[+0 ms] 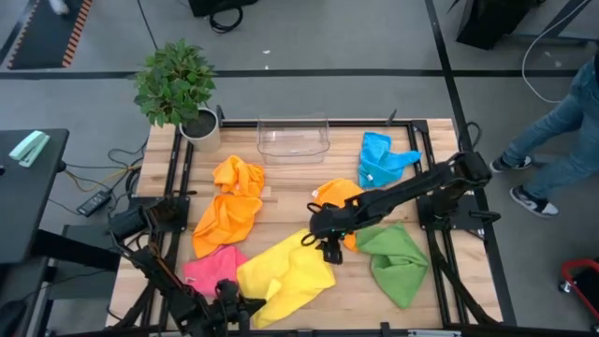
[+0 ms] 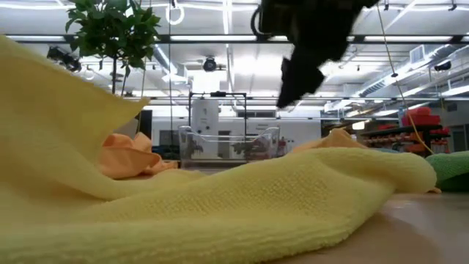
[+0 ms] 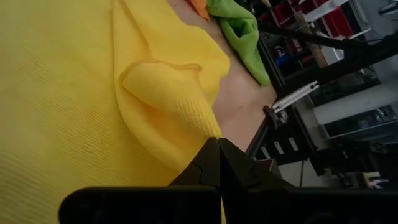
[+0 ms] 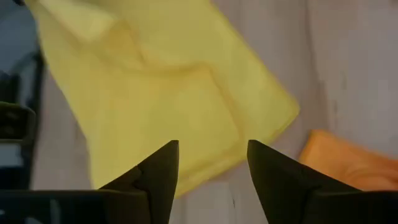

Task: Fold microfiber towels
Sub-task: Fold the yellow microfiber cloth

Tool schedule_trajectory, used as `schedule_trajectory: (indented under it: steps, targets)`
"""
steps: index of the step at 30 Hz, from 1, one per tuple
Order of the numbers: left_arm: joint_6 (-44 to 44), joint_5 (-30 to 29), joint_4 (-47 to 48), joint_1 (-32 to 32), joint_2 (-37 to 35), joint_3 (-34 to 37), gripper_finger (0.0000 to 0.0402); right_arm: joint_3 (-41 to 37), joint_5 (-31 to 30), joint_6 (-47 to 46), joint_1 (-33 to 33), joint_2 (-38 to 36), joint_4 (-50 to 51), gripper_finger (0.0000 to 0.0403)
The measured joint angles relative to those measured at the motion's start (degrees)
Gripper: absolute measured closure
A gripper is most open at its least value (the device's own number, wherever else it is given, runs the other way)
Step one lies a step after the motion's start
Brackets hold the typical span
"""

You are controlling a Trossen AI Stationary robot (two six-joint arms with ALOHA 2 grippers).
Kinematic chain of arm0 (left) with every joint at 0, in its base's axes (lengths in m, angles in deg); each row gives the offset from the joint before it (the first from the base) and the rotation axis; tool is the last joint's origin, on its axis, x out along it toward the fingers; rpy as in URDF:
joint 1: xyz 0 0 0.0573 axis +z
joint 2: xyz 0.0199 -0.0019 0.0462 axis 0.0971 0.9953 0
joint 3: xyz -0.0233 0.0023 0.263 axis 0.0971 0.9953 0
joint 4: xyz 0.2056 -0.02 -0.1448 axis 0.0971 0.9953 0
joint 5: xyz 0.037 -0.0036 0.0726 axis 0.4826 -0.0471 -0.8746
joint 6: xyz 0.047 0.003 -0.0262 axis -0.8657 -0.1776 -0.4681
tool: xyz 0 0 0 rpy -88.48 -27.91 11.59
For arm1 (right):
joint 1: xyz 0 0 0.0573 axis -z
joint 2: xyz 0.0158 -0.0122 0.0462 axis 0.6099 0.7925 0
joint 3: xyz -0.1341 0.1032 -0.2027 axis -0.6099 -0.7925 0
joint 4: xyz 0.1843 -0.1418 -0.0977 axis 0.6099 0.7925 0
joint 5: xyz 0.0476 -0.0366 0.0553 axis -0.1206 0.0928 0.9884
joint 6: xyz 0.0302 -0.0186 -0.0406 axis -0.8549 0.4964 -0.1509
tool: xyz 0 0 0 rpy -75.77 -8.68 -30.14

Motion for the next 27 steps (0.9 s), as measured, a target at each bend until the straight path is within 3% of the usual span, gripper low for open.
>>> schedule_trajectory:
  steps: [6,13,27]
  targets:
    - [-0.4,0.0,1.5,0.3,0.0,0.0,0.0400,-3.2,-2.1,-0.7,-0.3,5.2,-7.0,0.0210]
    - [-1.3,0.0,1.8,0.4,0.0,0.0,0.0400,-3.3,-3.9,-0.3,-0.3,6.2,-11.2,0.0211]
    - [-1.3,0.0,4.0,1.6,0.0,0.0,0.0400,-3.3,-1.3,-2.8,-0.3,10.7,-11.8,0.0251]
